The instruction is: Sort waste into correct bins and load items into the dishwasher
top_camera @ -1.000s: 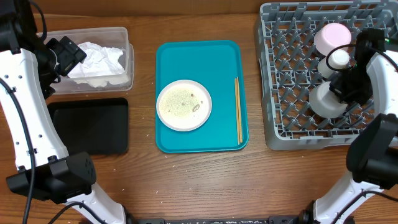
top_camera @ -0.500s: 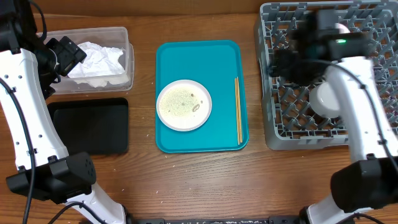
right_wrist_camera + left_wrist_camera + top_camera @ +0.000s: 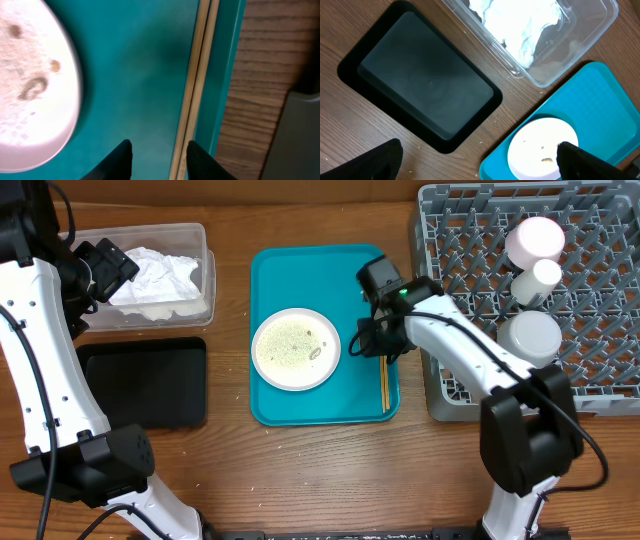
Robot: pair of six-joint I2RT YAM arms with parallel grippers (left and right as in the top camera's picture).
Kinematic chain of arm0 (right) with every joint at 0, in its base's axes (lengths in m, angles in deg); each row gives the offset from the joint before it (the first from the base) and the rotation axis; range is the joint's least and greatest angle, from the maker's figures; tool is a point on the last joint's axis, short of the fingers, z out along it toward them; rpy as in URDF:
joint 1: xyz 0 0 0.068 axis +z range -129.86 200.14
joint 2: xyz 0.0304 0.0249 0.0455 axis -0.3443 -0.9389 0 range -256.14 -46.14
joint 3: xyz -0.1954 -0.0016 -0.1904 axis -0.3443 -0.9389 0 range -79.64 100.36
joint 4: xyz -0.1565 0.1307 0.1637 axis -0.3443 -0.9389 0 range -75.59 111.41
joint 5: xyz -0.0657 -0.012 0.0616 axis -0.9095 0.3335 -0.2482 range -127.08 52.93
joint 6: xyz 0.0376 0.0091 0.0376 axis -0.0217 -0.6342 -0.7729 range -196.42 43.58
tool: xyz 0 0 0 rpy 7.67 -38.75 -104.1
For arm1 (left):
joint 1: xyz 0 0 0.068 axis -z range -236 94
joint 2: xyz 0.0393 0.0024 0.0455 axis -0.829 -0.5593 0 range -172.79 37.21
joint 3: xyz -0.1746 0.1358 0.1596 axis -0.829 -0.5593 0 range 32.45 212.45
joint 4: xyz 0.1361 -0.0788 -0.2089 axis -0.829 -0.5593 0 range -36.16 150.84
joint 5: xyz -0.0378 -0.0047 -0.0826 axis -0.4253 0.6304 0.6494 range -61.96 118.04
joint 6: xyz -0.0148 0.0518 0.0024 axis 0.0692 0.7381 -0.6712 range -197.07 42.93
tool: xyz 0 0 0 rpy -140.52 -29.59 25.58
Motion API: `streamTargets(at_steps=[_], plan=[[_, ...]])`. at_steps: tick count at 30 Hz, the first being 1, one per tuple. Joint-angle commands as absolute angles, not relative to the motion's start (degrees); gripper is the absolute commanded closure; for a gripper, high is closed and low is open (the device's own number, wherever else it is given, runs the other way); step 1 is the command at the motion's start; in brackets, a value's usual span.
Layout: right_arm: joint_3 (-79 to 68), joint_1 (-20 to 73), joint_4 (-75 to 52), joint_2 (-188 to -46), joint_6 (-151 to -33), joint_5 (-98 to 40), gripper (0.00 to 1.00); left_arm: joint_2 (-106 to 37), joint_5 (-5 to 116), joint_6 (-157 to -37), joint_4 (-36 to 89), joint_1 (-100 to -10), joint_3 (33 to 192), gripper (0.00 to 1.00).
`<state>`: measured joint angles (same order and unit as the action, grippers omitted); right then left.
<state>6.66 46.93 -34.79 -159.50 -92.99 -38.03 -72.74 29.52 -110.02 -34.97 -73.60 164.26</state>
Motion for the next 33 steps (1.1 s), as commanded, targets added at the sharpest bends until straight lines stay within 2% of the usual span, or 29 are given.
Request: streamTargets(at_steps=[1, 14, 18, 24, 33], plan=[[5.70, 46.82, -34.18, -162.98, -94.46, -41.68, 0.66, -73.03, 29.34, -110.69, -34.93, -73.23, 164.83, 0.00], [5.70, 46.82, -34.38, -165.93, -94.46, -41.94, 0.67, -73.03, 29.37, -110.69, -34.93, -73.23, 164.83, 0.00], [5.98, 46.82, -33.96, -165.91, -94.46, -41.92, 0.70, -73.03, 29.37, -110.69, -34.93, -73.23, 164.83, 0.00], [6.03, 46.82, -34.11, -165.91, -94.44, -41.94, 0.79, -73.03, 29.37, -110.69, -34.93, -73.03, 164.83, 0.00], [7.40, 46.82, -35.38, -165.84, -94.70, -42.13, 0.80, -73.03, 29.34, -110.69, -34.93, -72.95, 164.83, 0.00]])
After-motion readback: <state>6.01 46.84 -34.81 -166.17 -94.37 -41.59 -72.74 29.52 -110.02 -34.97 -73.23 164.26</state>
